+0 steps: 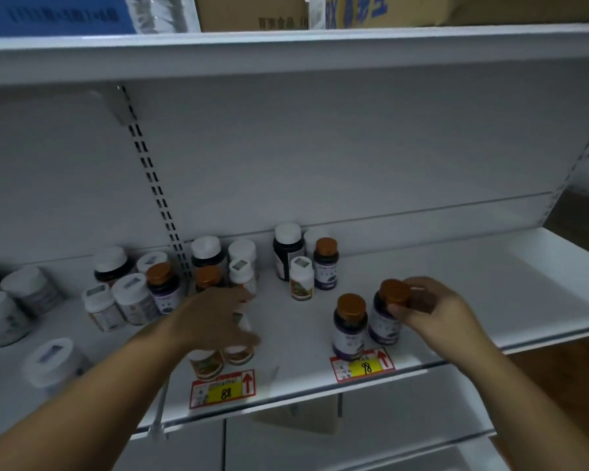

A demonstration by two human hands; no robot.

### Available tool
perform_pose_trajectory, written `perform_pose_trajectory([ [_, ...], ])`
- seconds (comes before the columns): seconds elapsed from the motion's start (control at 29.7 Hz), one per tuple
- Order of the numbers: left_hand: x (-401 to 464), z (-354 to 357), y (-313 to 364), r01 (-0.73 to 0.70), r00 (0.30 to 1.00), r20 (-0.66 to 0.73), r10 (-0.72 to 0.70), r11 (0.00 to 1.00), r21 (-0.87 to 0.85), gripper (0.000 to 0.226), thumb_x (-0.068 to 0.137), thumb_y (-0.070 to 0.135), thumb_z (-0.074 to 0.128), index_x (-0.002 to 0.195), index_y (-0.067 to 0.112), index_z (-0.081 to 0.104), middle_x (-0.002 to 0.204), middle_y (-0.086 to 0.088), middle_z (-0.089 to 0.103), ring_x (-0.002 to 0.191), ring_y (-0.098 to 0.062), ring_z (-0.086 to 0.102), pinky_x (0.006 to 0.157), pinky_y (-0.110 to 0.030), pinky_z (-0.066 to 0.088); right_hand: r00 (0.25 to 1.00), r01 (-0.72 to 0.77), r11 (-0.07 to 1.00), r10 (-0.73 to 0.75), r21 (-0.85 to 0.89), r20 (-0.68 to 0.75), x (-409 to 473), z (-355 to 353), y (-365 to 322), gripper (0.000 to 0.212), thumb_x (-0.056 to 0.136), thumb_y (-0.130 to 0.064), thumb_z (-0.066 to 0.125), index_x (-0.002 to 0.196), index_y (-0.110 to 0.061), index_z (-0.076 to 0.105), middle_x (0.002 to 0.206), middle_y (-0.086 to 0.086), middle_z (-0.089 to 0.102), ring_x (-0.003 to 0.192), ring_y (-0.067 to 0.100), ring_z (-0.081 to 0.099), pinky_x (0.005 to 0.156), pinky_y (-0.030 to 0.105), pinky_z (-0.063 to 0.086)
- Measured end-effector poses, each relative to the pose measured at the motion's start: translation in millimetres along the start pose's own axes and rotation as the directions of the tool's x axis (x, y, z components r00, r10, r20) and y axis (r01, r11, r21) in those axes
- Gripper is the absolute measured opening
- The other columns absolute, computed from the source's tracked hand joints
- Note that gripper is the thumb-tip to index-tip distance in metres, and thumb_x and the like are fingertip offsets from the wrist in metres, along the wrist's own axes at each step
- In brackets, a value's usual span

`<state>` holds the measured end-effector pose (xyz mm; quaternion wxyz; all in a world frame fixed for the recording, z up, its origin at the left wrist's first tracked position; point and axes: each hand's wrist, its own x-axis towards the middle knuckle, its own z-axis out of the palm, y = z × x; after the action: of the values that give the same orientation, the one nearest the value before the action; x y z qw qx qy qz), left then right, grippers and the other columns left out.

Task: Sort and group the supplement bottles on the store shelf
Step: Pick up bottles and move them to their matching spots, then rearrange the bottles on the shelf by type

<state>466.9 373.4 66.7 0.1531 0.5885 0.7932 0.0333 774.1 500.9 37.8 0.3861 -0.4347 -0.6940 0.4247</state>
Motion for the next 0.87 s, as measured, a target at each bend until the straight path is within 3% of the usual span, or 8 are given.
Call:
perform_pose_trajectory([
  [0.07, -1.6, -4.5, 0.1, -0.068, 0.959, -0.283, 0.029, 0.989, -0.128, 0.054, 0.076, 0.053, 0.064, 0.121, 0.025, 0.055, 0.092, 0.009, 0.056, 0.083, -0.010, 0.059, 0.065, -0.013, 0.038, 0.999, -0.001, 1.000, 0.002, -0.022, 0.032, -0.1, 4.9, 4.4, 0.034, 0.068, -0.002, 0.078, 0.086, -0.025, 0.061, 0.088, -0.001, 0.071, 0.088, 0.016, 0.068, 0.077, 0.026, 0.049],
  [0.17, -4.6, -14.8, -5.3, -0.194, 0.788, -0.615, -0.022, 0.940, -0.282, 0.018, 0.088, 0.033, 0.059, 0.100, 0.020, 0.063, 0.072, 0.010, 0.063, 0.064, 0.003, 0.060, 0.052, -0.005, 0.043, 0.998, -0.011, 0.998, 0.015, -0.060, 0.060, -1.3, 7.0, 5.8, 0.032, 0.068, -0.004, 0.078, 0.087, -0.025, 0.062, 0.089, -0.005, 0.071, 0.089, 0.011, 0.066, 0.072, 0.019, 0.046],
  [0.3, 0.0, -25.5, -19.0, -0.141, 0.805, -0.590, -0.061, 0.946, -0.291, 0.009, 0.089, 0.012, 0.058, 0.087, 0.008, 0.066, 0.070, -0.006, 0.067, 0.054, -0.012, 0.057, 0.053, -0.028, 0.050, 0.989, -0.082, 0.996, 0.087, -0.043, 0.121, 2.7, -7.1, -0.9, 0.034, 0.072, -0.011, 0.077, 0.100, -0.026, 0.063, 0.099, -0.005, 0.069, 0.095, 0.008, 0.063, 0.076, 0.021, 0.045],
  [0.4, 15.6, -35.4, -15.4, -0.241, 0.718, -0.670, 0.187, 0.970, 0.012, 0.016, 0.075, -0.006, 0.057, 0.067, -0.006, 0.071, 0.062, -0.019, 0.070, 0.052, -0.026, 0.066, 0.046, -0.034, 0.050, 1.000, -0.013, 0.995, 0.010, -0.100, -0.027, 24.4, -5.1, -24.8, 0.025, 0.076, -0.020, 0.073, 0.094, -0.033, 0.062, 0.096, -0.013, 0.067, 0.092, 0.003, 0.061, 0.068, 0.015, 0.041],
  [0.47, 36.7, -42.9, -10.0, -0.260, 0.702, -0.615, 0.360, 0.933, 0.249, 0.016, 0.064, -0.005, 0.058, 0.061, 0.003, 0.072, 0.060, -0.013, 0.071, 0.052, -0.025, 0.067, 0.047, -0.030, 0.050, 0.994, 0.111, 0.970, -0.104, -0.217, 0.046, 48.0, 18.5, -47.9, 0.019, 0.078, -0.026, 0.071, 0.089, -0.037, 0.061, 0.094, -0.021, 0.064, 0.087, -0.002, 0.060, 0.064, 0.011, 0.041],
  [0.61, 80.8, -42.5, -12.1, -0.090, 0.980, -0.113, 0.163, 0.873, 0.479, 0.033, 0.089, 0.017, 0.051, 0.121, 0.019, 0.058, 0.123, -0.004, 0.062, 0.113, -0.025, 0.057, 0.096, -0.040, 0.044, 0.868, 0.427, 0.761, -0.194, -0.488, 0.456, 86.3, 84.4, -68.2, 0.021, 0.084, -0.021, 0.061, 0.104, -0.014, 0.064, 0.098, 0.000, 0.063, 0.092, 0.020, 0.059, 0.071, 0.023, 0.041],
  [0.71, 95.5, -31.9, -10.0, -0.108, 0.994, 0.065, 0.089, 0.901, 0.419, 0.040, 0.091, 0.014, 0.053, 0.131, 0.009, 0.049, 0.135, -0.011, 0.053, 0.122, -0.027, 0.050, 0.100, -0.039, 0.043, 0.809, 0.532, 0.587, -0.140, -0.610, 0.571, 97.7, 112.7, -63.2, 0.028, 0.088, -0.023, 0.056, 0.112, -0.009, 0.061, 0.113, 0.008, 0.063, 0.102, 0.022, 0.056, 0.073, 0.023, 0.034],
  [0.87, 103.8, -26.6, -10.8, -0.169, 0.986, 0.057, 0.159, 0.943, 0.288, 0.030, 0.089, 0.006, 0.053, 0.117, -0.002, 0.056, 0.122, -0.019, 0.058, 0.110, -0.028, 0.056, 0.093, -0.040, 0.045, 0.821, 0.556, 0.352, -0.091, -0.753, 0.564, 104.5, 136.6, -56.4, 0.023, 0.091, -0.030, 0.050, 0.103, -0.013, 0.060, 0.109, 0.010, 0.064, 0.100, 0.023, 0.058, 0.088, 0.028, 0.034],
])
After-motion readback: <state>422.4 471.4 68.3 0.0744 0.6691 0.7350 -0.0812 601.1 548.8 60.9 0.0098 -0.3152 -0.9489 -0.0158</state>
